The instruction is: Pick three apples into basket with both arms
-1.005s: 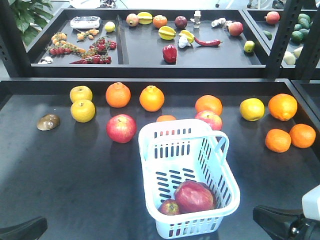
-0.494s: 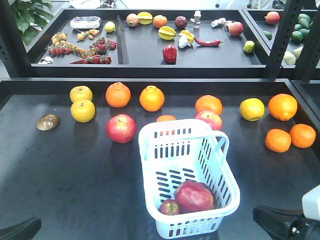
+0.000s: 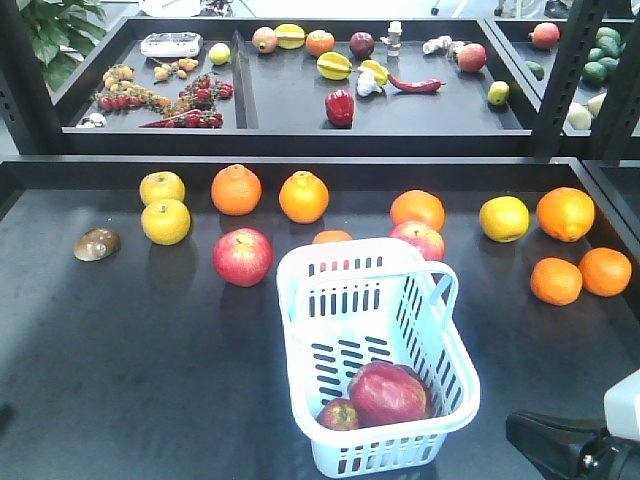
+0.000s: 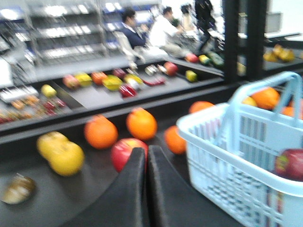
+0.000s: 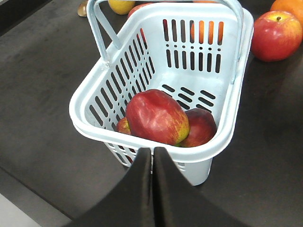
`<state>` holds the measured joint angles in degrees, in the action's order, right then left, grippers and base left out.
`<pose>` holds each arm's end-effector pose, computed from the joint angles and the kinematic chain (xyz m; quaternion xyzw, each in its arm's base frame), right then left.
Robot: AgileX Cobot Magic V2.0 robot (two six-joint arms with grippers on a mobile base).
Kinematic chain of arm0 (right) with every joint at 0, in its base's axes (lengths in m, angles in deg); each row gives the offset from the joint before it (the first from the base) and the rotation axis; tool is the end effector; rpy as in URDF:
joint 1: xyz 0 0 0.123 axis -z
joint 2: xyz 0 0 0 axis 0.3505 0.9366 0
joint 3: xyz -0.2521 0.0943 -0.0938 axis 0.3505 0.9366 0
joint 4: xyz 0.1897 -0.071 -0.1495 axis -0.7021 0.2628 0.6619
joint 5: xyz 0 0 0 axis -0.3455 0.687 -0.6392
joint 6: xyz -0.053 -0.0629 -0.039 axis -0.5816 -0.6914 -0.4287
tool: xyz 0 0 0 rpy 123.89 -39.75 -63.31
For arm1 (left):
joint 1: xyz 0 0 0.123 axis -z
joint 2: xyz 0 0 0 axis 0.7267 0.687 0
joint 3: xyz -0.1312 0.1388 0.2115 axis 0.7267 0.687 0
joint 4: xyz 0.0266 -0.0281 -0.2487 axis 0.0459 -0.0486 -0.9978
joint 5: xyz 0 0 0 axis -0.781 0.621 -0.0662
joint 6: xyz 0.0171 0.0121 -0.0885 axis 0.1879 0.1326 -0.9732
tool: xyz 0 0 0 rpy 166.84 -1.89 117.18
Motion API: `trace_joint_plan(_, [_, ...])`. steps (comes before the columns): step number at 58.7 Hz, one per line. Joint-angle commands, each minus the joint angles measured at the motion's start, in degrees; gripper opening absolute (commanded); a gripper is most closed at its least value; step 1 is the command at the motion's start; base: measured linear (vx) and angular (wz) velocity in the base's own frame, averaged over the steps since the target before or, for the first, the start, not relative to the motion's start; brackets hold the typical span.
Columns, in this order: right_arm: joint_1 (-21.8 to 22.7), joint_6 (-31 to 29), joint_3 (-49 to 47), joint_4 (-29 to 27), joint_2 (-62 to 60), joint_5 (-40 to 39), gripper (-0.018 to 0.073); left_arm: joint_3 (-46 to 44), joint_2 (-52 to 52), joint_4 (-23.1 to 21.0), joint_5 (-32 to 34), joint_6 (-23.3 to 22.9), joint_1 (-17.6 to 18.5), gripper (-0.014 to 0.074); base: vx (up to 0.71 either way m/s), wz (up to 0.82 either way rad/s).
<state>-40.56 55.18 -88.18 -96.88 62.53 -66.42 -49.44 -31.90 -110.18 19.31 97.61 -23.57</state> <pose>0.1016 0.0579 0.2244 -0.1897 0.8500 0.1843 0.4555 0.0649 -0.0227 0.2032 0.1501 0.6880 -0.0975 0.7033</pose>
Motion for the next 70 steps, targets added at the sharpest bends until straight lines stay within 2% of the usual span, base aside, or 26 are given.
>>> trace_joint_plan(1, [0.2,-0.4,-1.5,-0.9,0.0,-2.7,-0.0008,-1.4,-5.3,1.2,-2.0,1.4,-4.6,-0.0006,0.00,0.00])
trace_joint_plan(6, [0.2,-0.4,-1.5,-0.9,0.0,-2.7,-0.0008,-1.4,-10.3,1.1,-6.0,-0.1,-10.5,-0.0006,0.00,0.00])
trace_joint_plan(15, [0.2,-0.4,-1.5,-0.9,0.0,-2.5,-0.0008,-1.4,-9.8,2.3,-7.7,-7.0,-21.3,-0.0006,0.00,0.00])
trace_joint_plan(20, [0.2,-0.4,-1.5,-0.9,0.0,-2.6,-0.0008,-1.4,-9.8,4.6,-8.9,-8.1,-25.6,-0.0006,0.00,0.00])
trace_joint_plan(24, [0.2,-0.4,-1.5,-0.9,0.0,-2.5,-0.0008,-1.4,-9.8,5.1,-8.9,-8.1,-27.4,-0.0006,0.00,0.00])
trace_joint_plan(37, [0.2,-0.4,-1.5,-0.9,0.0,-2.5,-0.0008,-1.4,-9.8,5.1,-9.1,-9.7,-27.5,-0.0006,0.00,0.00])
trace_joint_plan(70, [0.2,-0.4,-1.5,-0.9,0.0,-2.5,-0.0008,-1.4,-9.8,5.1,-10.0,-9.6,-27.5,-0.0006,0.00,0.00])
